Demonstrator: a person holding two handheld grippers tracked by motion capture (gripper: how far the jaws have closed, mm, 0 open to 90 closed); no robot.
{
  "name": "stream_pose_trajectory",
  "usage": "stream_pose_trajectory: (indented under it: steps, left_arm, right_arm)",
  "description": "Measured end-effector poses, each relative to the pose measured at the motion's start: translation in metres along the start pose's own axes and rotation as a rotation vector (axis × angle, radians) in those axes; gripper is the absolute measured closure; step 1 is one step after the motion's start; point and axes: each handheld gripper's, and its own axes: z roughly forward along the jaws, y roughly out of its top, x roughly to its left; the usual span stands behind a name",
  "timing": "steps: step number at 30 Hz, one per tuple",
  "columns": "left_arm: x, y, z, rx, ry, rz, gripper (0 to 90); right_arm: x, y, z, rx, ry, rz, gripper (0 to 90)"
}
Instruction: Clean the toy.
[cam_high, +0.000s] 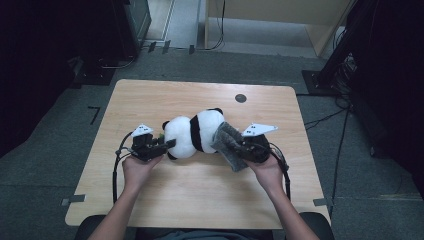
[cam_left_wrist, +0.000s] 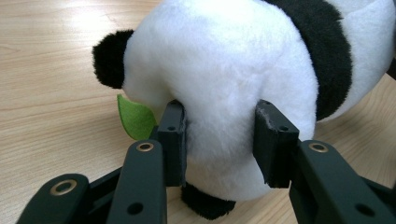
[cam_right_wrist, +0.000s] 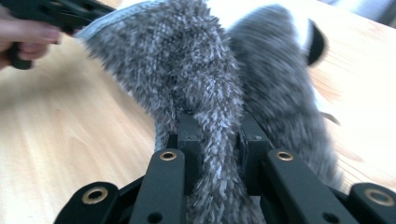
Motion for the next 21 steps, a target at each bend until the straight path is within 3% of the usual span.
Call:
stream_pose_trajectory:
  steps: [9,14,21]
  left_arm:
    - [-0.001,0.001,-0.001,0.005,0.000,0.001,60.2]
    - [-0.002,0.001,-0.001,0.007,0.001,0.001,60.2]
    - [-0.002,0.001,-0.001,0.007,0.000,0.001,60.3]
  right_arm:
    - [0.033,0.015,0.027,-0.004,0.085,-0.059,76.7]
    - [0.053,0.024,0.051,0.004,0.145,-0.095,76.8]
    - [0.074,0.035,0.089,0.025,0.173,-0.134,76.8]
